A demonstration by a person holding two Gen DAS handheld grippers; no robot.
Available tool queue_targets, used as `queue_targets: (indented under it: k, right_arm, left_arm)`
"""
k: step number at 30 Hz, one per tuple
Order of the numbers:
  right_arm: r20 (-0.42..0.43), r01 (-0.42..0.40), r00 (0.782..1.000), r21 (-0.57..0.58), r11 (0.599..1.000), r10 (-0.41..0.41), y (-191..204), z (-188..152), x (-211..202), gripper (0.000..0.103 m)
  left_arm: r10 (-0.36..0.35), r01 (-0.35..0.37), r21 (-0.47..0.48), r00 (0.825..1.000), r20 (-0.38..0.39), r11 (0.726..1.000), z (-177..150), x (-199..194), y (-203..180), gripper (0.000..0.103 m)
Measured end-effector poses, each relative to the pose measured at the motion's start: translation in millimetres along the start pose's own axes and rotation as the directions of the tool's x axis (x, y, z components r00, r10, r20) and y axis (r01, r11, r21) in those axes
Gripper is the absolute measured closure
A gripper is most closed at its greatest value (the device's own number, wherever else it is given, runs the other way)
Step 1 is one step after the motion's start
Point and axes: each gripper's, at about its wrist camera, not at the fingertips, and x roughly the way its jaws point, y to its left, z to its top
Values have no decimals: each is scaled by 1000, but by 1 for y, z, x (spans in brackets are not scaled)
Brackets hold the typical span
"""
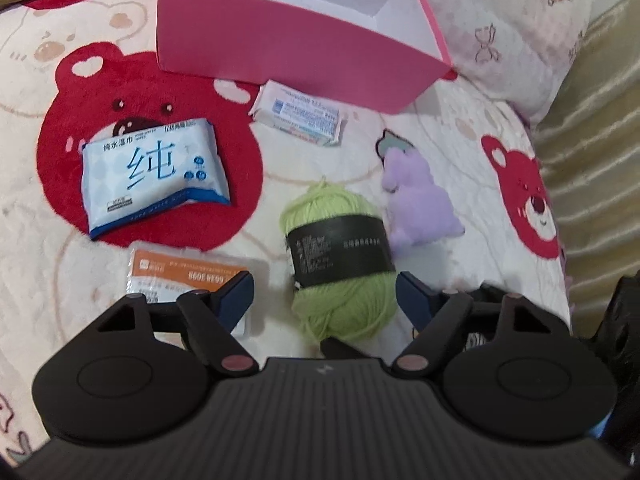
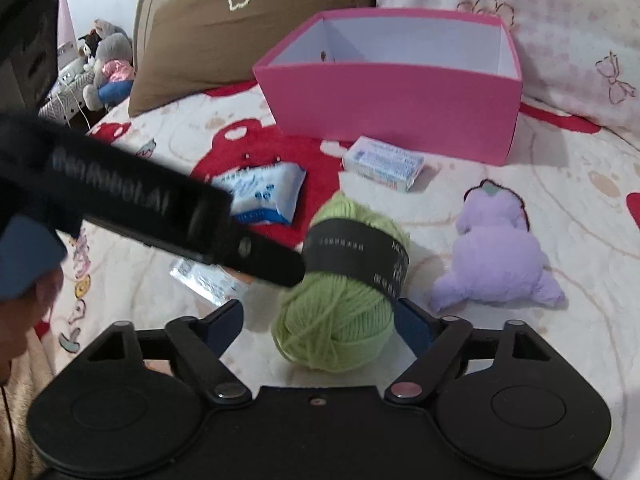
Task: Organize objects
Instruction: 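Move the left tool to the green yarn ball and close on it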
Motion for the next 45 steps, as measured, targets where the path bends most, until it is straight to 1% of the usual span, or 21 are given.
queue_targets:
  k: [1,3,6,9,11,12,14,16,17,18,19,21,24,27,32,35,37,43,45]
  right_arm:
    - [-6,-3,1000,8,1000,3,-2,-1,3,26]
    - [16,5,1000,24,1000,-6,-5,-4,3,26]
    - [37,-14,999,45,999,12,-8,-7,3,26]
    - [27,0,1000,70,998,-2,-11,-11,10,26]
    - [24,14,1000,80,997,-16,-13,-13,14,26]
    - [31,19,999,89,996,-22,-15,-14,14,26]
    - [65,19,997,114,993,-27,-19,-18,13,26]
    - [79,-6,997,138,990,-5,-21,-21,13,32]
    - [85,-12,996,145,989,0,-21,-21,13,33]
    - [87,-11,996,145,989,-1,-20,-22,13,34]
    - [88,-7,996,144,990,-6,-18,-22,14,35]
    - [91,-3,996,158,987,-12,-19,-21,16,36]
    - [85,0,996,182,983,-16,-22,-20,22,37]
    - [86,-12,996,210,978,-6,-26,-17,24,40]
    - [57,6,998,198,980,-18,-20,-15,26,47]
    - [58,1,998,205,979,-14,-20,-15,25,47]
    - [56,3,998,185,983,-14,-19,-12,24,48]
    - [80,-17,997,156,988,5,-17,-4,15,49]
    - [87,-18,996,147,989,5,-17,-2,11,50]
  left_arm:
    - [-3,3,-1,1000,3,1000,0,2,0,27]
    - [-5,5,1,1000,8,1000,1,6,-1,28]
    - [4,-5,4,1000,22,1000,1,14,-2,28]
    - [11,-11,-10,1000,-11,1000,1,28,-1,30]
    - [14,-14,-2,1000,-20,1000,0,35,-2,29]
    - [8,-8,-5,1000,-19,1000,-2,36,-1,28]
    - [8,-9,-42,1000,-19,999,-1,36,0,29]
    - [4,-5,-39,1000,-8,999,0,34,-1,29]
    - [8,-9,-34,1000,-4,999,1,35,-1,29]
    - [12,-13,-31,1000,-5,999,2,36,-2,31]
    - [1,-1,-36,1000,-11,999,2,39,-2,33]
    - [-42,41,-64,999,-13,997,1,45,2,44]
    - [-68,67,-122,998,0,990,4,52,8,47]
    - [-74,76,-114,997,20,991,2,53,9,49]
    - [-91,95,-142,995,32,985,-5,52,11,52]
    - [-101,104,-172,995,25,980,-3,49,14,54]
    - [-106,109,-173,994,26,979,-2,48,13,54]
    - [-113,122,-173,992,58,977,1,36,9,55]
    - [-93,101,-163,994,51,981,6,33,4,55]
